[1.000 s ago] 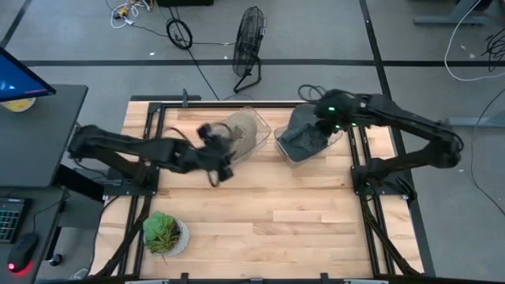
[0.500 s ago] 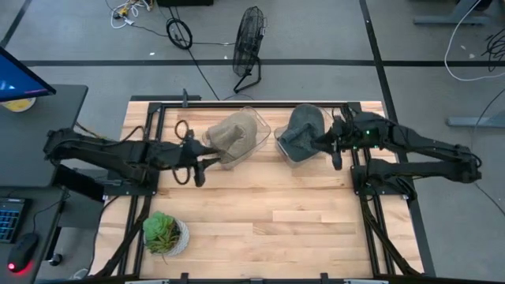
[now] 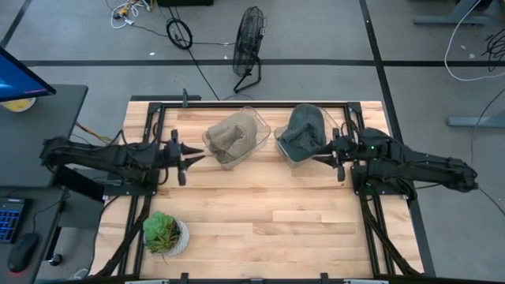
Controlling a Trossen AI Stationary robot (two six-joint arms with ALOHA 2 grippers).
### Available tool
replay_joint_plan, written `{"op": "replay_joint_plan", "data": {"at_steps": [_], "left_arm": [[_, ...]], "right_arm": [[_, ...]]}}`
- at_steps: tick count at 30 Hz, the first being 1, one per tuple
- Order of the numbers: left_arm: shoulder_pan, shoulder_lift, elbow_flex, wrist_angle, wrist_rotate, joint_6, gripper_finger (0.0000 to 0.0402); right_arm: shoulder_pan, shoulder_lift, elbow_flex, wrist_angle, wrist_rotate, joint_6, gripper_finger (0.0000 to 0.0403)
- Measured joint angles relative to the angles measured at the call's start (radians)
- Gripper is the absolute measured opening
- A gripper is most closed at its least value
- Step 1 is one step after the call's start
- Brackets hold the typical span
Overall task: Pick & Place hat
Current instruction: Return to Home Position
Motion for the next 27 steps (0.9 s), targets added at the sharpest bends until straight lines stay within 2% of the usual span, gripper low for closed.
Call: {"op": "replay_joint_plan", "data": {"at_steps": [8, 16, 20, 27], "left_arm": [[0.0, -0.189, -0.215, 0.152, 0.035, 0.098, 0.0071], [0.001, -0.39, -0.286, 0.145, 0.051, 0.2, 0.0071], [0.001, -0.468, -0.339, 0.146, 0.13, 0.201, 0.0071], [0.001, -0.554, -0.355, 0.146, 0.158, 0.232, 0.0071]], "right_arm": [[-0.001, -0.093, -0.111, 0.163, -0.001, 0.009, 0.0094], [-0.001, -0.126, -0.143, 0.182, -0.001, 0.015, 0.0094], [-0.001, -0.125, -0.223, 0.287, 0.0, 0.053, 0.0094], [-0.001, -0.126, -0.328, 0.413, 0.001, 0.086, 0.0094]]}}
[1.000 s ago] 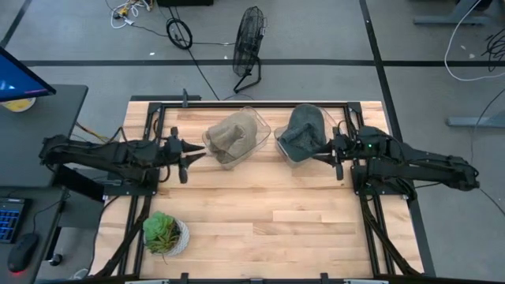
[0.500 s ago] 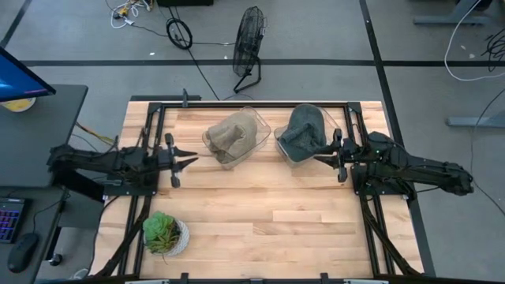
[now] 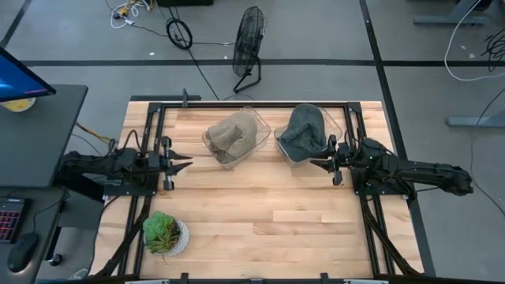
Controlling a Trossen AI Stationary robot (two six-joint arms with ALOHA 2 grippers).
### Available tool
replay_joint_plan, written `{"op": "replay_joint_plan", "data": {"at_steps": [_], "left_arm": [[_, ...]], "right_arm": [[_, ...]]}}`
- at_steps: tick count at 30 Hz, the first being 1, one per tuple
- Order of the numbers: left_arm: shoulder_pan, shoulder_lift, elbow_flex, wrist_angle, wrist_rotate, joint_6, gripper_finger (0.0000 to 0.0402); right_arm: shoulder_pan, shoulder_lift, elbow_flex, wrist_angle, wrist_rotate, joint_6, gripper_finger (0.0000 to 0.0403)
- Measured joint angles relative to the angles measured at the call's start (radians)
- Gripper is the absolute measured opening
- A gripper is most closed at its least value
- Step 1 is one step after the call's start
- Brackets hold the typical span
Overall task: Pick & Place hat
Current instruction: Return to Home Position
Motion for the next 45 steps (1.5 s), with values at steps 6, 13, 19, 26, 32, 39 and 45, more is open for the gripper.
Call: {"op": "replay_joint_plan", "data": {"at_steps": [6, 13, 19, 26, 32, 39, 45], "left_arm": [[0.0, 0.002, 0.0, -0.006, 0.146, 0.001, 0.0071], [0.0, 0.002, 0.0, -0.005, 0.156, -0.029, 0.0071], [0.0, 0.002, -0.08, 0.102, 0.192, -0.027, 0.0071], [0.0, 0.002, -0.079, 0.07, 0.186, -0.028, 0.0071], [0.0, 0.002, -0.079, -0.024, 0.186, -0.062, 0.0071], [0.0, 0.002, -0.079, -0.028, 0.186, -0.057, 0.0071], [0.0, 0.002, -0.08, -0.016, 0.183, -0.057, 0.0071]], "right_arm": [[0.0, -0.001, -0.012, -0.008, -0.003, 0.002, 0.0094], [0.0, -0.001, -0.012, -0.009, -0.001, -0.005, 0.0094], [0.0, -0.001, -0.011, -0.009, 0.0, 0.006, 0.0094], [0.0, -0.001, -0.011, -0.01, 0.0, -0.006, 0.0094], [0.0, -0.001, -0.011, -0.036, 0.0, -0.032, 0.0094], [0.0, -0.001, -0.011, -0.135, 0.0, -0.024, 0.0094], [0.0, -0.001, -0.01, -0.147, 0.0, -0.035, 0.0094]]}}
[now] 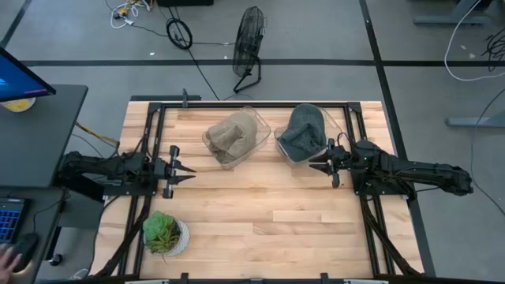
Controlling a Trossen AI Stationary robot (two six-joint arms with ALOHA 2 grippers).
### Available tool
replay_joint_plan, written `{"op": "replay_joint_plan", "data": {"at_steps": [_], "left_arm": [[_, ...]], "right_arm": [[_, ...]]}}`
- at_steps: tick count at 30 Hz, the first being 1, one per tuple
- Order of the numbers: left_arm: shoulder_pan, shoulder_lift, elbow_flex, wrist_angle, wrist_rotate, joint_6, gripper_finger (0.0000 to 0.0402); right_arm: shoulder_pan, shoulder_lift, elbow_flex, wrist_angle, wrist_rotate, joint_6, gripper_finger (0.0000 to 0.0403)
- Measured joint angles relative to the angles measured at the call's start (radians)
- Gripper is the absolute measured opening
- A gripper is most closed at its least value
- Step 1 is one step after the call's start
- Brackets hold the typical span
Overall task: Pick & Place hat
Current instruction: Return to Home Position
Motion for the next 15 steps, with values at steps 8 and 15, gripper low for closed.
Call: {"op": "replay_joint_plan", "data": {"at_steps": [8, 15], "left_arm": [[0.0, 0.0, 0.0, 0.006, 0.0, 0.0, 0.0071], [0.0, 0.0, 0.0, 0.007, 0.0, 0.0, 0.0071]], "right_arm": [[0.001, 0.0, 0.0, 0.024, 0.053, 0.046, 0.0094], [0.001, 0.0, 0.001, 0.003, 0.225, 0.065, 0.0094]]}}
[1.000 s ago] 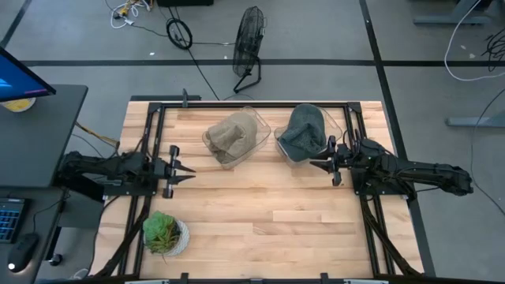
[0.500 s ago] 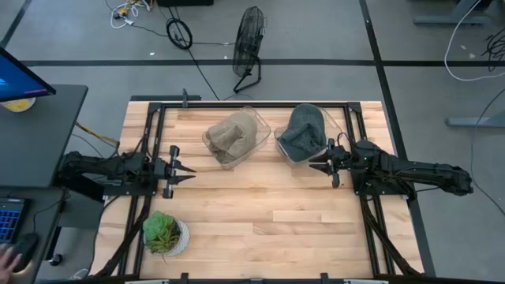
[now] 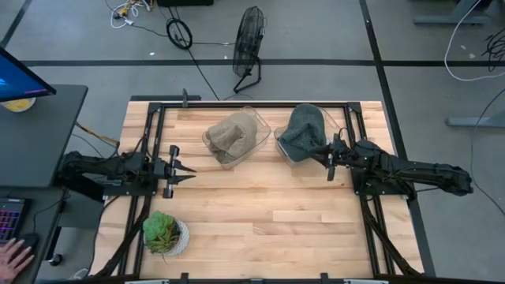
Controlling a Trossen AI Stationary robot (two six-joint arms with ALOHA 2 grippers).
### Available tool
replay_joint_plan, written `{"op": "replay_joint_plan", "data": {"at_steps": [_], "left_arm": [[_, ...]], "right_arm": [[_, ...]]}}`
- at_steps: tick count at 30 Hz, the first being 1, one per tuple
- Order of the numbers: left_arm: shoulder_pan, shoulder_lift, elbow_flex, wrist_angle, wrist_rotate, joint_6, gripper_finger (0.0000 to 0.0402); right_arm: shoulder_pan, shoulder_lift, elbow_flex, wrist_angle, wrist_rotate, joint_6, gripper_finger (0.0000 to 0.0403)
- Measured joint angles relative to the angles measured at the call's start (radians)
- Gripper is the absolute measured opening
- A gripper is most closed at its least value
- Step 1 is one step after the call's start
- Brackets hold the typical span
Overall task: Pick & Place hat
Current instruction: Return to Home Position
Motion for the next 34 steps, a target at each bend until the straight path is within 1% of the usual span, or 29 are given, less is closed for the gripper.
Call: {"op": "replay_joint_plan", "data": {"at_steps": [5, 11, 34], "left_arm": [[0.0, 0.0, 0.0, 0.001, 0.0, 0.0, 0.0071], [0.0, 0.0, 0.0, 0.003, 0.0, 0.0, 0.0071], [0.0, 0.0, 0.0, 0.003, 0.001, 0.0, 0.0071]], "right_arm": [[0.0, 0.0, 0.0, -0.004, 0.003, -0.031, 0.0094], [0.0, 0.001, 0.0, -0.064, 0.005, 0.024, 0.0094], [0.0, 0.004, 0.0, -0.059, 0.011, 0.025, 0.0094]]}}
